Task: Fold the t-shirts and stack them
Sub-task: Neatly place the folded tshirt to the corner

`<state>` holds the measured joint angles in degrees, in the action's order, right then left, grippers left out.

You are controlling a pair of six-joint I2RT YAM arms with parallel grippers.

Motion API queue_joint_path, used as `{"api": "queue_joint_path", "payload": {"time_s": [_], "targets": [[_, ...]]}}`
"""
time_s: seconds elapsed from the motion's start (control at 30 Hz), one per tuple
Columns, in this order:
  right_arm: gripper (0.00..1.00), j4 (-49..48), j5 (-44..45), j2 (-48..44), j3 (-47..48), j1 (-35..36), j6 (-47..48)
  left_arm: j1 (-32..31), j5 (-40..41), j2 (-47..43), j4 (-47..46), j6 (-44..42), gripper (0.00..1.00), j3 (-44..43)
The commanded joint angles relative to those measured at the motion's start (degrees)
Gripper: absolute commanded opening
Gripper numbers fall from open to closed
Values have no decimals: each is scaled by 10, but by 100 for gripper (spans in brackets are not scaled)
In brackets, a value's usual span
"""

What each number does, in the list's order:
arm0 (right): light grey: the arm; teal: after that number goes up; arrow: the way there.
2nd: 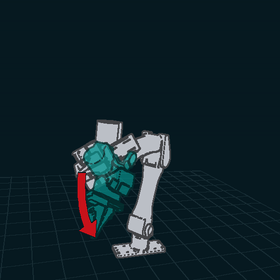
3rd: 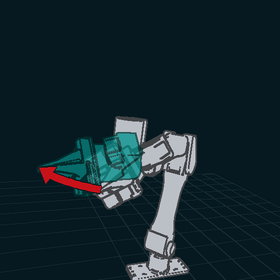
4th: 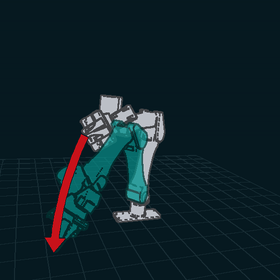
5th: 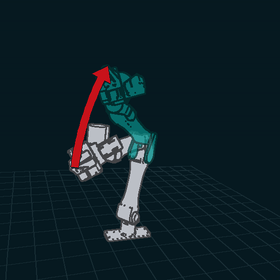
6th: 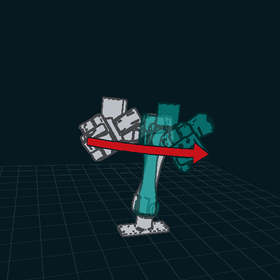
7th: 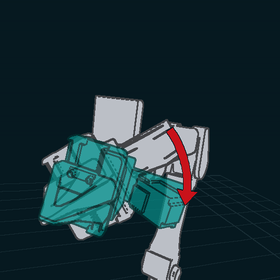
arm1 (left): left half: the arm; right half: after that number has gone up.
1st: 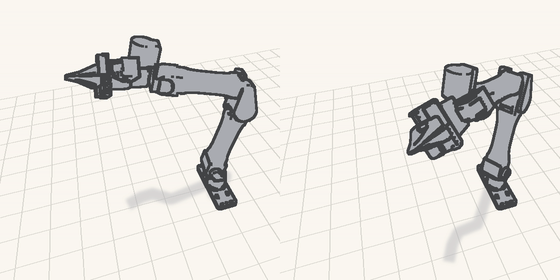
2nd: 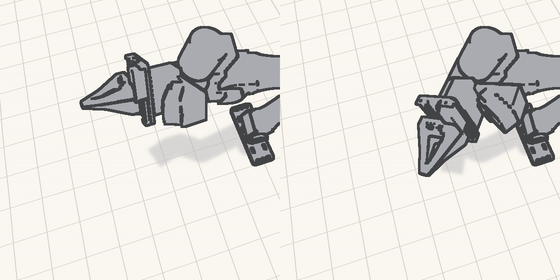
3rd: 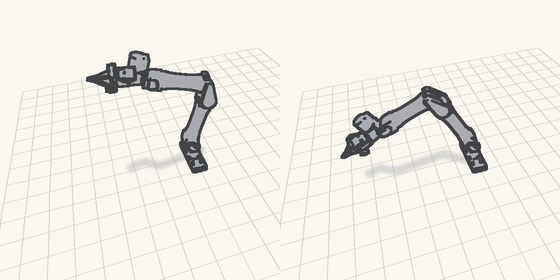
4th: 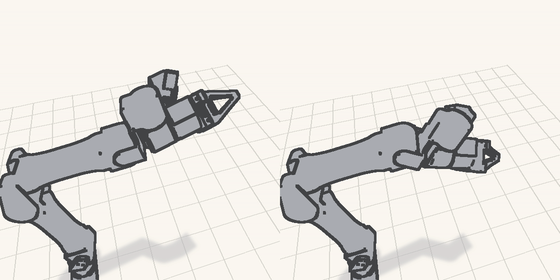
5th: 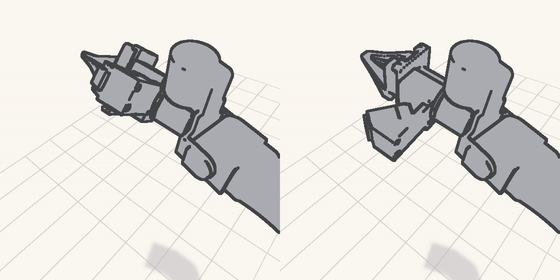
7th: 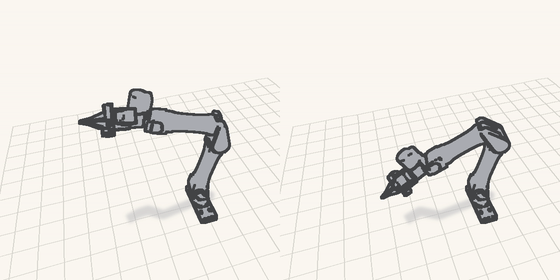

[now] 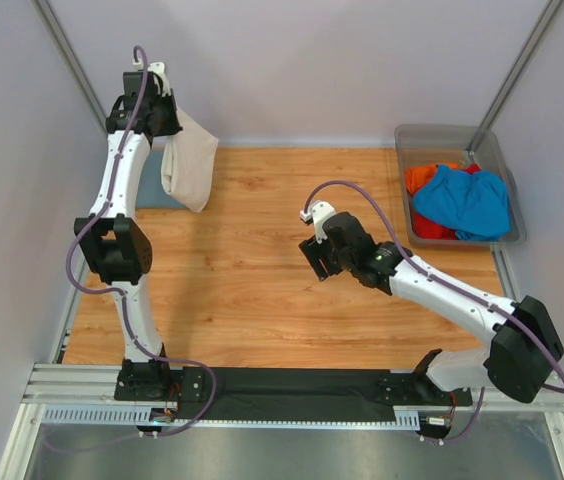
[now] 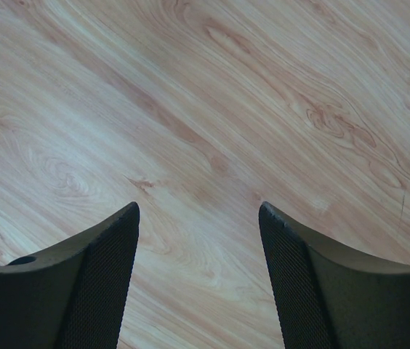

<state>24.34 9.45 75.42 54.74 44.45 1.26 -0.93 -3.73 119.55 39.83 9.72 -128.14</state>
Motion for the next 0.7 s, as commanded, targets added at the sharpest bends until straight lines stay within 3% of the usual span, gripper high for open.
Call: {"api": "queue_joint_path", "payload": {"time_s": [0.0, 0.67], "targets": [[68, -20, 4, 11, 32, -2, -9, 6, -17, 1, -47, -15, 0, -25], [68, -27, -21, 90, 72, -2, -24, 102, -115, 111, -92, -54, 0, -65]]}}
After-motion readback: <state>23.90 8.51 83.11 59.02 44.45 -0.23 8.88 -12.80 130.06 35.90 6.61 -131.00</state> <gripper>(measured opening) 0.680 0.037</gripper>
